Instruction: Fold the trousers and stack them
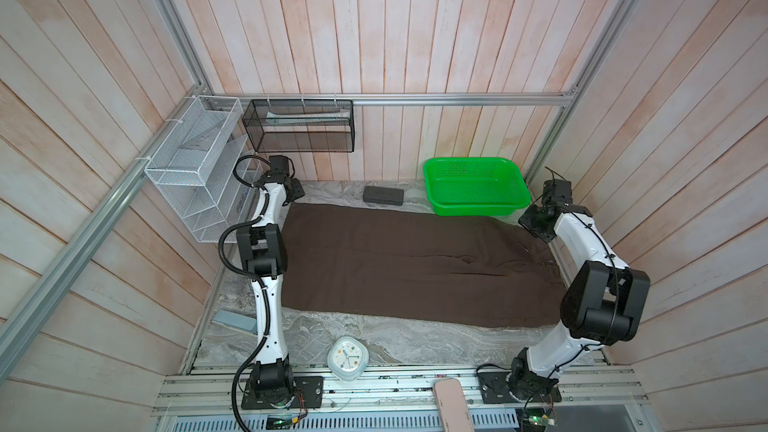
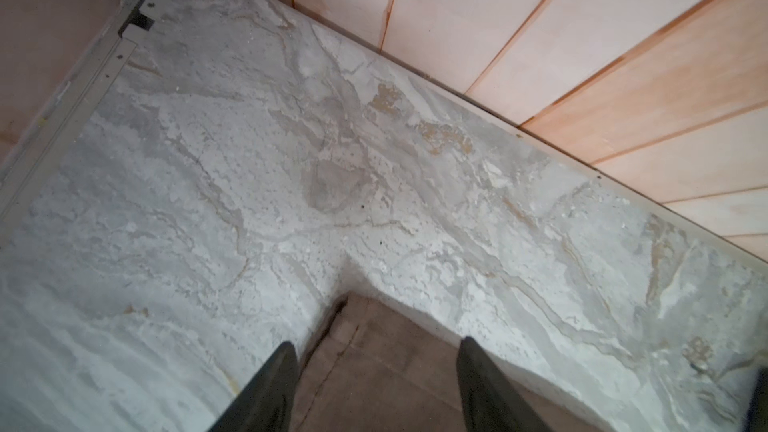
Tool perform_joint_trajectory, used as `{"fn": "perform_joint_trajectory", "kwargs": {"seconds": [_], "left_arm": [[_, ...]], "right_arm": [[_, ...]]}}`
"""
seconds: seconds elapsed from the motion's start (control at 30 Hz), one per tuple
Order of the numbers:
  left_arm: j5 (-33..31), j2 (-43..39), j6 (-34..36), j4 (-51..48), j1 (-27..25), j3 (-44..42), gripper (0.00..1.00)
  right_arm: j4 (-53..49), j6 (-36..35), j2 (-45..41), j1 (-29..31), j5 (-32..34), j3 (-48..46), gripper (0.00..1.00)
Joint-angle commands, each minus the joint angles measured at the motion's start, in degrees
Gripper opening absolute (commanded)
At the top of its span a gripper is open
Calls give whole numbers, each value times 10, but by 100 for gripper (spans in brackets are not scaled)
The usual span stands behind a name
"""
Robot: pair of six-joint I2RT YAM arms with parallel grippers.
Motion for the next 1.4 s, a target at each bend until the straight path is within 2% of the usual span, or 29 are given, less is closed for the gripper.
{"fn": "perform_joint_trajectory", "kwargs": {"seconds": [0.0,0.2,0.5,0.67,0.8,0.83,0.97,1.17,1.23,1.37], "left_arm": [[0,57,10,-54,2,51,64],[-3,68,16,-46,4,19,63],[14,85,23,-77,5,11,52],[30,84,33,-97,4,12,31],[29,68,45,-102,1,7,5],[25,53,44,-92,0,-5,0],[23,-40,43,-26,0,-81,0],[3,-242,44,97,0,-223,0],[-1,-311,46,135,8,-282,0],[11,-396,37,171,37,-357,0]], "right_arm": [[3,-10,-18,6,8,-10,0],[4,-13,-24,6,6,-13,0],[9,-11,-34,8,7,-18,0],[11,-9,-36,7,4,-20,0],[12,-8,-37,8,2,-19,0],[12,-8,-37,8,2,-19,0],[10,-7,-36,7,0,-9,0],[50,-10,-40,-7,-31,4,0],[71,-15,-40,-21,-59,8,0],[127,-48,-45,-27,-63,6,0]]}}
